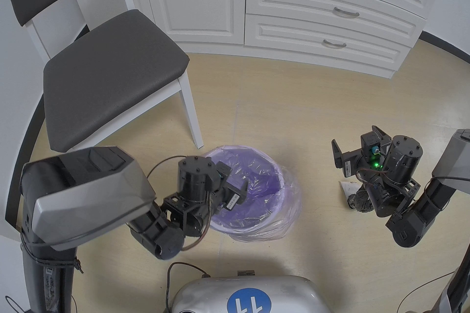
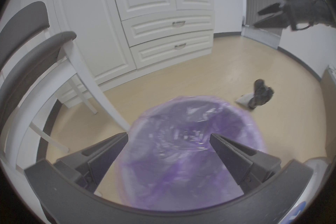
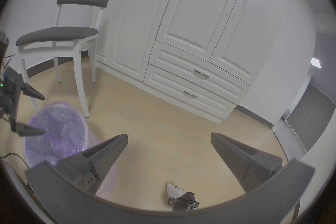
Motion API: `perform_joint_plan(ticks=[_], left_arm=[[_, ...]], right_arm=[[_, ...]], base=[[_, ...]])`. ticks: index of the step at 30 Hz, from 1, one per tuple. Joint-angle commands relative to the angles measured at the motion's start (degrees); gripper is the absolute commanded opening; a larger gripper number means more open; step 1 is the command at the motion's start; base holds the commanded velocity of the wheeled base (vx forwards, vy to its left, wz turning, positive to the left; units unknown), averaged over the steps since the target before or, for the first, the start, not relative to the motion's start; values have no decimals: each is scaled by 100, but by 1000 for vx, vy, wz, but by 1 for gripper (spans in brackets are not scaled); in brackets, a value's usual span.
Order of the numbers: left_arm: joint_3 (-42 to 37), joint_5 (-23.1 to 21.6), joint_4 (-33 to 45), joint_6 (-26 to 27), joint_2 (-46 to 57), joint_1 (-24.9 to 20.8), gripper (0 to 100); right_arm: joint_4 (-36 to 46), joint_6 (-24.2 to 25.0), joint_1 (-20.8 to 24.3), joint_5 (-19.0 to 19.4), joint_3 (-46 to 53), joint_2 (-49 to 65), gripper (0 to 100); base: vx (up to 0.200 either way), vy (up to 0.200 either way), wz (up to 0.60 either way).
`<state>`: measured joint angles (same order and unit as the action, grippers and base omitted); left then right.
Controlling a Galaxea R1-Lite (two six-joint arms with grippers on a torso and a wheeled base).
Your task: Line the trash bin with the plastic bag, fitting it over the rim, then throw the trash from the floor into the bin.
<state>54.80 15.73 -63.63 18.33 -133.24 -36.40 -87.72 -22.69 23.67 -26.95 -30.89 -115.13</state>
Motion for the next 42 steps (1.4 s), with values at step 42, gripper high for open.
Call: perform_joint_plan(ticks=[42], left_arm=[[1771,238,3235,-2247,-967,-341,100]], right_arm=[[-122,-245,-399,6,-40,-449,100]], base=[[0,0,0]])
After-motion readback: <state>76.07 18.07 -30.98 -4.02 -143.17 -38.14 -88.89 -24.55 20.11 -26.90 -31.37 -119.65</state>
